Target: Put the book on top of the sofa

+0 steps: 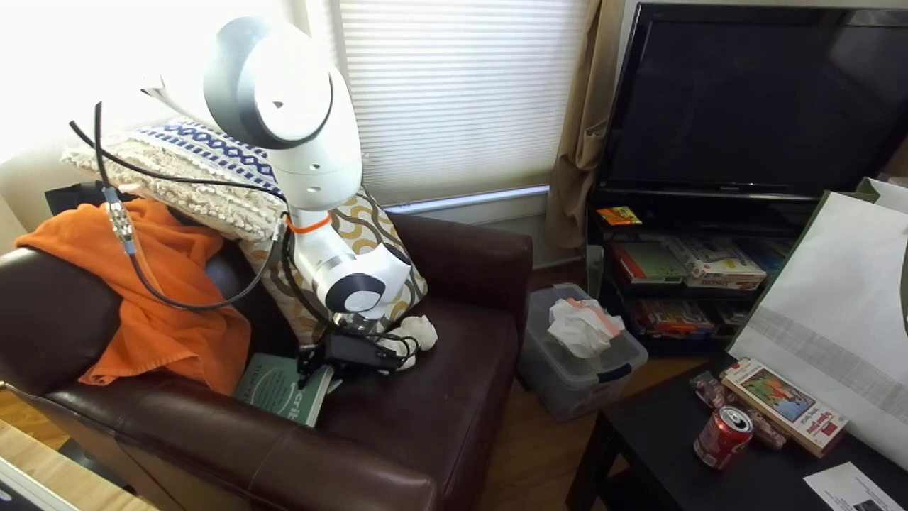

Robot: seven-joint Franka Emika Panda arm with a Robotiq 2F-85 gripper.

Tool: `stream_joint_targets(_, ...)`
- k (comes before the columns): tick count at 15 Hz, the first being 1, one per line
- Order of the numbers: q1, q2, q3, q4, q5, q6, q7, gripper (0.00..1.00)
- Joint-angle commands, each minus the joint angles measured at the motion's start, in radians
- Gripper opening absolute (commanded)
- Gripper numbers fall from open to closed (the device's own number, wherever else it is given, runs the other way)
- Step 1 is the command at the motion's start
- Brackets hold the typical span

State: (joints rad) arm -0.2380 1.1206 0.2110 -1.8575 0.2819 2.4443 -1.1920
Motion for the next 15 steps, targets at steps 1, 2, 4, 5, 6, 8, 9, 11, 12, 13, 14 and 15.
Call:
stream_joint_targets(1, -0.127, -0.177, 0.067, -0.246, -0.005, 0.149, -0.125, 0.12)
stream_joint_targets(2, -0.174, -0.216, 0.098, -0.297, 0.012, 0.173, -0.163, 0.11)
stream_joint_targets(4, -0.275, -0.299, 0.164, -0.4, 0.043, 0.202, -0.246, 0.09)
stream_joint_targets(5, -0.325, -0.341, 0.195, -0.442, 0.059, 0.198, -0.284, 0.08)
stream_joint_targets(6, -0.368, -0.385, 0.216, -0.475, 0.073, 0.167, -0.316, 0.07)
stream_joint_targets(8, -0.443, -0.471, 0.249, -0.522, 0.107, 0.068, -0.382, 0.06)
stream_joint_targets(9, -0.454, -0.494, 0.247, -0.52, 0.12, 0.009, -0.403, 0.07)
stream_joint_targets(11, -0.412, -0.507, 0.197, -0.485, 0.14, -0.075, -0.408, 0.06)
stream_joint_targets(12, -0.405, -0.525, 0.185, -0.481, 0.159, -0.107, -0.426, 0.07)
stream_joint_targets(13, -0.399, -0.538, 0.172, -0.479, 0.181, -0.131, -0.445, 0.07)
stream_joint_targets(14, -0.4, -0.556, 0.163, -0.483, 0.21, -0.151, -0.474, 0.07)
stream_joint_targets(15, -0.412, -0.574, 0.16, -0.492, 0.251, -0.166, -0.517, 0.07)
